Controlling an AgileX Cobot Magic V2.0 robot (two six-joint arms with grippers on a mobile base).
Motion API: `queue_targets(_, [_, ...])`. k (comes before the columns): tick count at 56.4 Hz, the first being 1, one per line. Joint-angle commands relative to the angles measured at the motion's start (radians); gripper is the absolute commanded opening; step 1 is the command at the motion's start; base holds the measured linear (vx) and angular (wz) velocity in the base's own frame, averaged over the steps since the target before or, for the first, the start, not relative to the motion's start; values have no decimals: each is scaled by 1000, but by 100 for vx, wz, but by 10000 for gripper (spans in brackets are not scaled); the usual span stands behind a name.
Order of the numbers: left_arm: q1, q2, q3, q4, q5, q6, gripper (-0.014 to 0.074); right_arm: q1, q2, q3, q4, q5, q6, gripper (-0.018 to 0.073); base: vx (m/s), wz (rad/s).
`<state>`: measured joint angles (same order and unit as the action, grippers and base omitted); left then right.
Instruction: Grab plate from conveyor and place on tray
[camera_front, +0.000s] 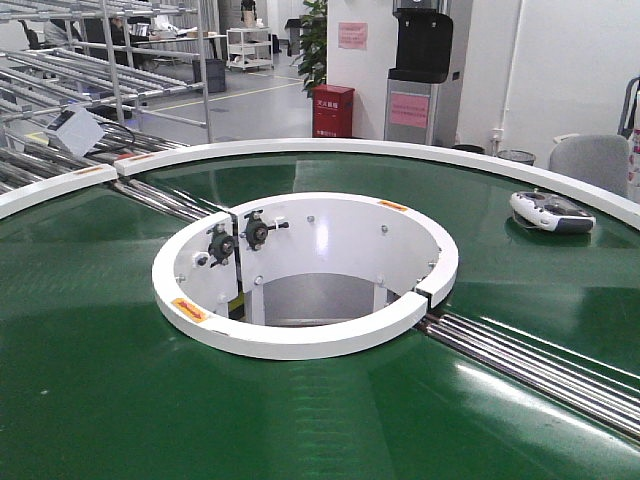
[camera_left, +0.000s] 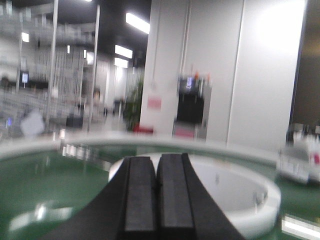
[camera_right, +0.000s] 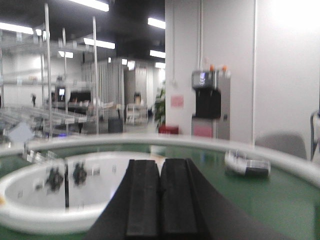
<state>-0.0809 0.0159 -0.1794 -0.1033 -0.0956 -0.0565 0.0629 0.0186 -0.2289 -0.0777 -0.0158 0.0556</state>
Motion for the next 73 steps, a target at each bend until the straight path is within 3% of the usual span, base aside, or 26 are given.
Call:
queue_targets(1, [2, 94, -169, -6, -55, 48, 3, -3, 104, -222, -7, 27, -48, -9, 0, 0])
queue_targets(12, [2, 420, -450, -6, 96, 57, 3, -3, 425, -529, -6, 146, -126, -9, 0, 0])
queue_targets(22, [2, 599, -521, -7, 110, 57, 3, -3, 600, -554, 30, 172, -85, -9, 0, 0])
queue_targets(33, [2, 646, -521, -7, 110, 57, 31, -3, 667, -554, 35, 229, -75, 18, 0, 0])
queue_targets(40, [2, 646, -521, -7, 112, 57, 121, -3, 667, -554, 35, 233, -79, 113, 0, 0])
queue_targets(52, [2, 646, -521, -7, 136, 89, 388, -3, 667, -554, 35, 229, -78, 474, 0, 0])
queue_targets(59, [2, 646, -518, -7, 143, 89, 463, -2, 669, -554, 35, 206, -78, 624, 0, 0])
queue_targets(65, [2, 646, -505, -16, 161, 67, 465, 0, 669, -554, 67, 226, -43, 640, 0, 0])
queue_targets(73, [1, 683, -557, -16, 376, 81, 465, 72, 763, -585, 78, 412, -89, 598, 0, 0])
